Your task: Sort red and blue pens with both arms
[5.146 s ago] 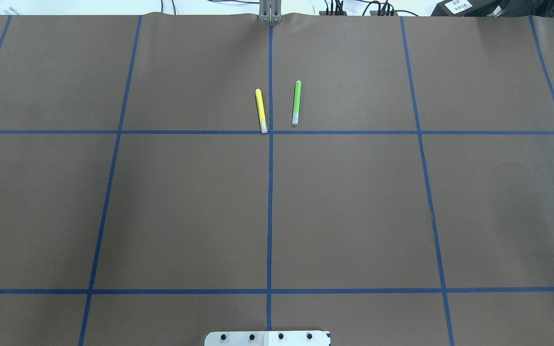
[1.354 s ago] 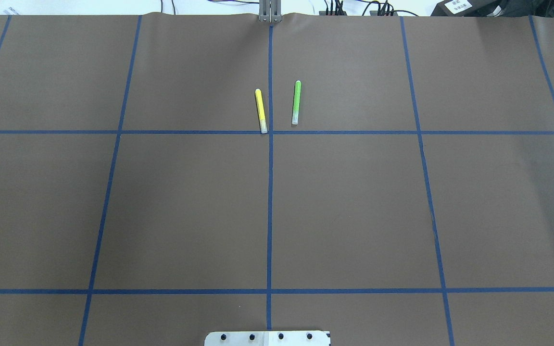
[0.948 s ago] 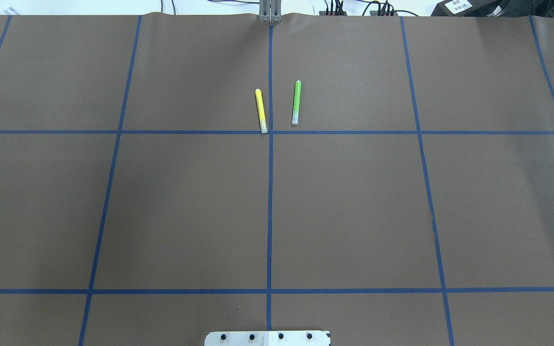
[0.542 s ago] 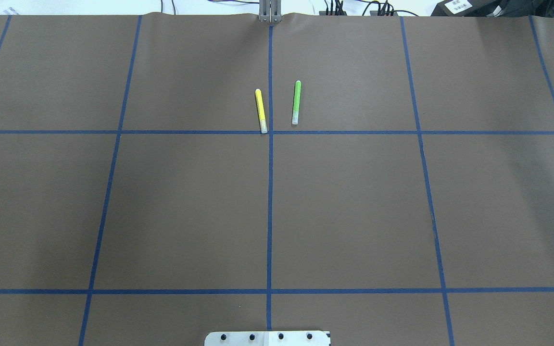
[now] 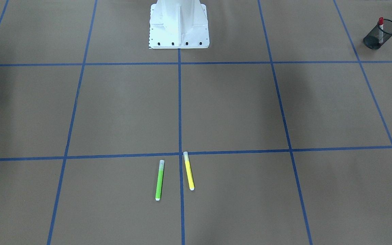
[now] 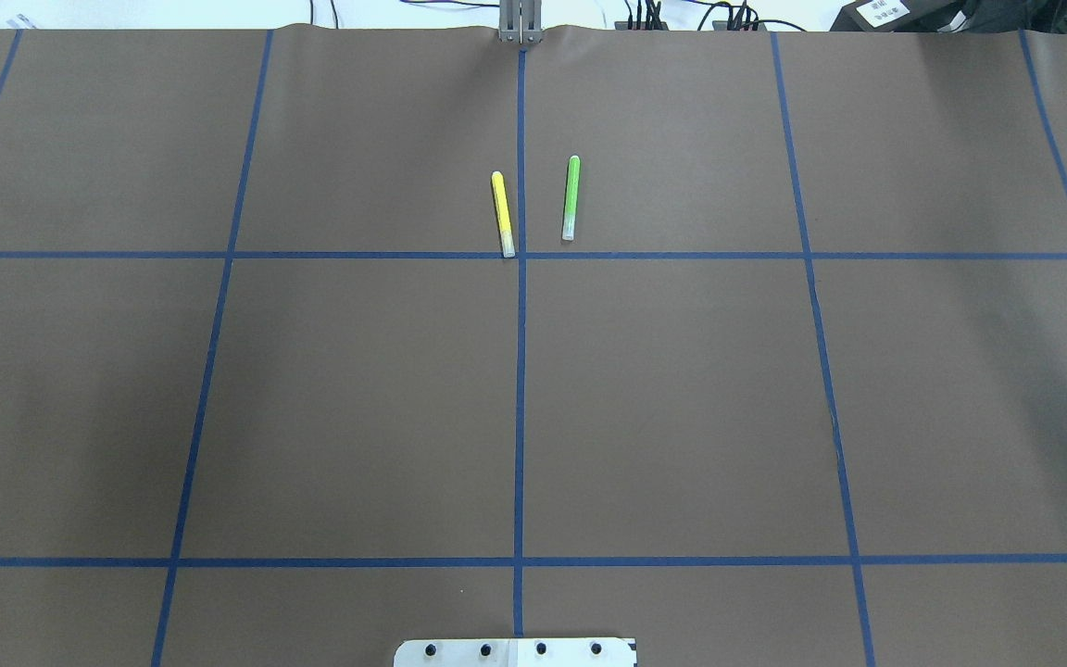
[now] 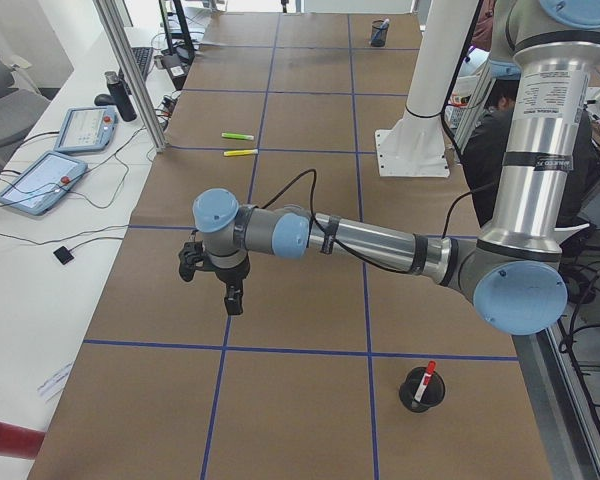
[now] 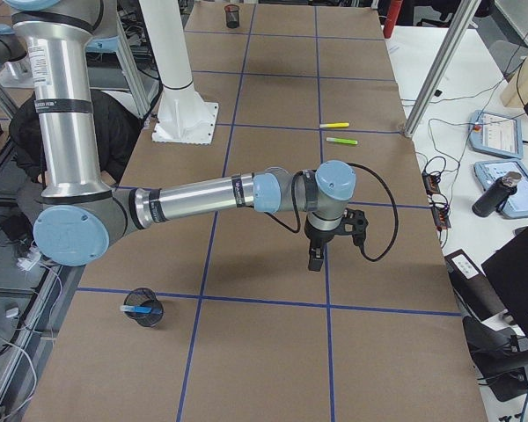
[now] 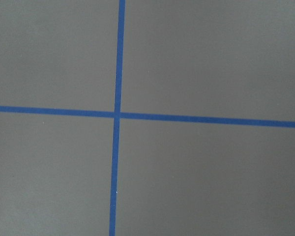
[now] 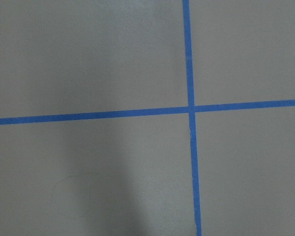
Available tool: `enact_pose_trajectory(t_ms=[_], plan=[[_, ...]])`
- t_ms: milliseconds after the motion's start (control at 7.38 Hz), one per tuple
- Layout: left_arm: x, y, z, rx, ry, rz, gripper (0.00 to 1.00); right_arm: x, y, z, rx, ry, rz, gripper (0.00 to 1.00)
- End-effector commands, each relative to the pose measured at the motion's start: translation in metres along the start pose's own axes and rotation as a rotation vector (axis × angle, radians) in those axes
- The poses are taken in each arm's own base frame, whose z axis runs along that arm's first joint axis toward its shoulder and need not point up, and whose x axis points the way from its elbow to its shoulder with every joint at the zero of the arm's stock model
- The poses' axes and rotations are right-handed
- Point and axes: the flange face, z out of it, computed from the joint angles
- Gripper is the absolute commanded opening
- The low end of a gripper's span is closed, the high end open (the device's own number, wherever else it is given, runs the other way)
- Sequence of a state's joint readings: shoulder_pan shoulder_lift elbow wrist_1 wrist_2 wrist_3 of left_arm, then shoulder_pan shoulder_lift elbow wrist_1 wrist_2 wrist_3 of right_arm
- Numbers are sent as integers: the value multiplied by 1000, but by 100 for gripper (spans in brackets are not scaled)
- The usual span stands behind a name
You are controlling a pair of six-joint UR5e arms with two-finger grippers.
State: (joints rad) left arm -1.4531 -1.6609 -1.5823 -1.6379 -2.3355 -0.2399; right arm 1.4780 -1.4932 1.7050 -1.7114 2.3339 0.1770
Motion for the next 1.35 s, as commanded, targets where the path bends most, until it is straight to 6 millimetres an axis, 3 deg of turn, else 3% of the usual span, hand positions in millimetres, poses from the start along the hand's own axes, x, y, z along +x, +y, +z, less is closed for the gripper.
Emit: enact_pose_trajectory(t_ms=[0,271,542,812,948,1083,1219], plan=[[-42,11,39,80,19,66,100,4,4,3,-4,-2,4,100],[-43,13,32,100,19,65,100,24,20,15,-30,3,41,100],[-61,40,19,110,16,30,100,55,44,18,-41,-40,106,100],[-47,56,-1,103,17,26,100,56,46,14,-33,-40,102,100],[-31,61,-21,66,4,17,100,55,47,12,-30,-42,103,100],[-54,82,-30,43,-11,51,100,54,52,11,-28,-43,96,100],[-72,94,-25,26,-11,76,100,58,57,15,-37,-41,106,100]])
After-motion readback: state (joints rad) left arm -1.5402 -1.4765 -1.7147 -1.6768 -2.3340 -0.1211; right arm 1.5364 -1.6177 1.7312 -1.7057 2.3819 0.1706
